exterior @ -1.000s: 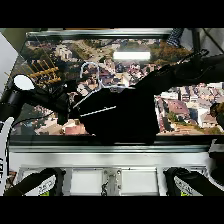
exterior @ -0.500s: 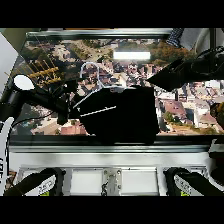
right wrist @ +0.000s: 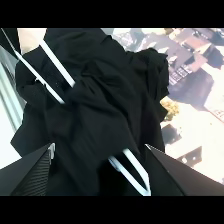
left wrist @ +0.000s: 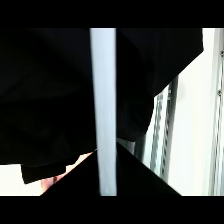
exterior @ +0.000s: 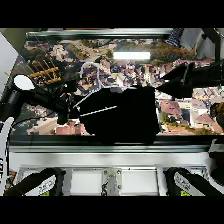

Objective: Fold the clothes and pants, and hang the long-sleeved shirts on hangers.

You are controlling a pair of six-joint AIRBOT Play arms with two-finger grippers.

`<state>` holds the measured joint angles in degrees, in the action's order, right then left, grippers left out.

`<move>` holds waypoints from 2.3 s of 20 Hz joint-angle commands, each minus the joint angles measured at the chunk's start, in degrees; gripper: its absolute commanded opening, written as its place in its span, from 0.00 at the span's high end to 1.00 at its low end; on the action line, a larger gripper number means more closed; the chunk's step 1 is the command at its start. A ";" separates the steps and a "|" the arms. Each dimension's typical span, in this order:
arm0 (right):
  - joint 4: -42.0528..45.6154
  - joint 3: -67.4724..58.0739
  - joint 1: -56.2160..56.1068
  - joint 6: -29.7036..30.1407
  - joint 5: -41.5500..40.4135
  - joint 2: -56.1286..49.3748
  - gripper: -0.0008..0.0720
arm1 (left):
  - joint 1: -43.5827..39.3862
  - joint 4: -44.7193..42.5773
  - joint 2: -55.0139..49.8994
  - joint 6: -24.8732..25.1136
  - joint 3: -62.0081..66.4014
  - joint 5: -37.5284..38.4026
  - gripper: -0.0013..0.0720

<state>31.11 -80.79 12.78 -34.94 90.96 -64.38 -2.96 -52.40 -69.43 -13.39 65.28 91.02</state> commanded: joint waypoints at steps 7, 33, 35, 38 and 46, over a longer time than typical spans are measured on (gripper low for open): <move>-18.69 11.82 9.92 30.80 5.55 -11.54 0.15 | -0.02 0.00 -0.04 0.09 0.04 0.02 0.97; -23.80 11.82 -6.45 36.24 8.31 -21.14 0.15 | -0.02 0.04 -0.04 0.09 0.02 -0.13 0.97; -23.78 11.82 -6.45 36.24 8.31 -21.14 0.15 | -0.02 0.02 -0.04 0.09 0.02 -0.13 0.97; -23.78 11.82 -6.32 36.22 8.31 -21.14 0.15 | -0.02 0.02 -0.04 0.09 0.02 -0.13 0.97; -23.87 11.82 -6.32 36.24 8.31 -21.14 0.15 | -0.02 -0.02 -0.04 0.07 0.02 -0.13 0.97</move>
<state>7.27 -69.01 6.50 1.28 99.24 -85.47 -2.94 -52.95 -69.45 -13.39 65.28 90.94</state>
